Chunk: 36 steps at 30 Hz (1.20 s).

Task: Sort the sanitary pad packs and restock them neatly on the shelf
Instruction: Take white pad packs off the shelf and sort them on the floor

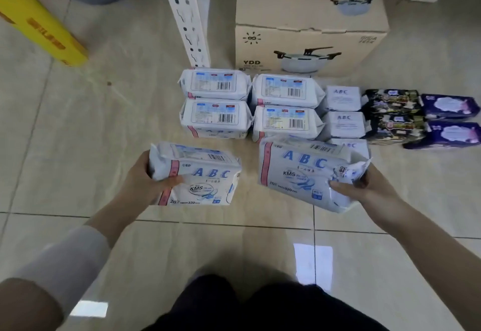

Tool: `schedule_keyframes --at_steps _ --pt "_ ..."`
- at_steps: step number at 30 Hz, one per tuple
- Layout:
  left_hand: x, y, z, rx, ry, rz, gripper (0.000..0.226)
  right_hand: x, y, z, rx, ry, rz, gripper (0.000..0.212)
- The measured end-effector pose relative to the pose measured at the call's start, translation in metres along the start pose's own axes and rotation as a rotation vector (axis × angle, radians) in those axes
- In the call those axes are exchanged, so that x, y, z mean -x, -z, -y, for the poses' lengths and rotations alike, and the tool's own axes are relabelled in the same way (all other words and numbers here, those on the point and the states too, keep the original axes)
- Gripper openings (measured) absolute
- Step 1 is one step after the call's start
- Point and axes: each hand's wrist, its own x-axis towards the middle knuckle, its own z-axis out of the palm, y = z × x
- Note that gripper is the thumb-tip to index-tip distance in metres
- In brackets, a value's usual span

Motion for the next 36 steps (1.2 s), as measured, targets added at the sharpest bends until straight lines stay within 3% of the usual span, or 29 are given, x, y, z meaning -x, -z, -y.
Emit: schedule_keyframes --at_steps 4,7,13,19,24,29,36 --pt "-0.038 -0.007 0.035 0.055 -0.095 0.005 0.046 -0.041 -0.014 -0.034 0.123 0.015 0.022 0.054" --pt "-0.055 -0.007 0.056 0.063 -0.119 0.029 0.058 -0.065 -0.016 -0.050 0.223 0.045 0.010 0.034" --pt "-0.069 -0.013 0.075 0.105 -0.169 0.094 0.060 -0.085 -0.015 -0.067 0.332 0.133 0.094 0.048" --pt "-0.080 -0.005 0.075 0.095 -0.200 0.201 0.083 -0.087 -0.009 -0.079 0.526 0.271 0.006 0.070" --pt "-0.100 -0.008 0.080 -0.020 -0.275 0.247 0.099 -0.094 -0.003 -0.089 0.741 0.591 -0.176 0.094" --pt "-0.123 -0.019 0.093 -0.074 -0.322 0.276 0.091 -0.096 -0.001 -0.093 0.949 0.701 -0.222 0.079" --pt "-0.139 -0.026 0.108 -0.083 -0.314 0.243 0.103 -0.103 0.006 -0.103 1.049 0.763 -0.311 0.066"
